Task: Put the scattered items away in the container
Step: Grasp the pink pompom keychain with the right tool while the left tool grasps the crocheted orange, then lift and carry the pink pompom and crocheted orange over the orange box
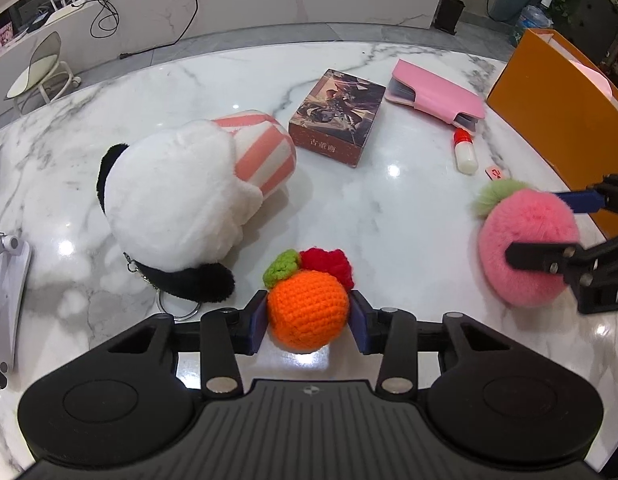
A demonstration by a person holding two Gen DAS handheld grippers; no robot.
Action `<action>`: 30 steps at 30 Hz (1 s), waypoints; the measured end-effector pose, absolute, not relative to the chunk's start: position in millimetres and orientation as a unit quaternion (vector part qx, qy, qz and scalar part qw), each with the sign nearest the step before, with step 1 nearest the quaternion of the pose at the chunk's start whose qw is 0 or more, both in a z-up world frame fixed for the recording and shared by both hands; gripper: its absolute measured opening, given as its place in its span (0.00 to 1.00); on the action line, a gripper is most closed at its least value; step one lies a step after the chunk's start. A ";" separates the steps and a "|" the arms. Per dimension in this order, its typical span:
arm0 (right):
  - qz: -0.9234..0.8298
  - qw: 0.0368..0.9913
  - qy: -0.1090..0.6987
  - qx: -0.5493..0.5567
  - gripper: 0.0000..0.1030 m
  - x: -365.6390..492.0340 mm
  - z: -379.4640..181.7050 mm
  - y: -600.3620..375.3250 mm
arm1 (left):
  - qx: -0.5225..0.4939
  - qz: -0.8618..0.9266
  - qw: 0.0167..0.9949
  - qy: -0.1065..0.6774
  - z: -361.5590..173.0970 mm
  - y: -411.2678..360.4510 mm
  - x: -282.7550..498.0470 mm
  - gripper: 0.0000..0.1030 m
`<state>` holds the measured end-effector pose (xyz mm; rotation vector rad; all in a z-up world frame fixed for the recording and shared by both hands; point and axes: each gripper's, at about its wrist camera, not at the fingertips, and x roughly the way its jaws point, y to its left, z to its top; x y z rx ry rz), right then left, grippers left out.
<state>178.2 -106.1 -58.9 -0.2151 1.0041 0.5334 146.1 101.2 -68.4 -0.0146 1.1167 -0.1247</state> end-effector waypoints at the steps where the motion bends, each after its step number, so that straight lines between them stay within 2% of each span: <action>1: 0.253 0.835 0.478 -0.103 0.79 177.7 -62.1 -104.0 | -0.005 -0.059 0.846 0.529 -68.7 100.7 146.2 0.47; 13: 0.240 0.838 0.467 -0.152 0.80 171.9 -81.2 -88.3 | 0.007 -0.058 0.847 0.529 -70.0 98.0 145.3 0.47; 15: 0.242 0.839 0.460 -0.160 0.75 171.2 -81.2 -87.1 | 0.007 -0.058 0.846 0.529 -69.8 97.6 145.6 0.48; 17: 0.243 0.841 0.455 -0.164 0.59 171.1 -79.0 -86.2 | 0.007 -0.058 0.846 0.529 -70.0 97.7 145.4 0.47; 19: 0.244 0.839 0.454 -0.173 0.53 170.9 -77.0 -85.2 | 0.006 -0.058 0.846 0.530 -69.8 97.9 145.3 0.47; 23: 0.248 0.836 0.457 -0.176 0.48 172.2 -74.5 -87.1 | -0.003 -0.058 0.846 0.530 -68.8 99.9 145.8 0.47; 30: 0.245 0.840 0.458 -0.155 0.46 177.3 -65.8 -95.3 | -0.009 -0.061 0.848 0.526 -65.2 99.5 145.6 0.47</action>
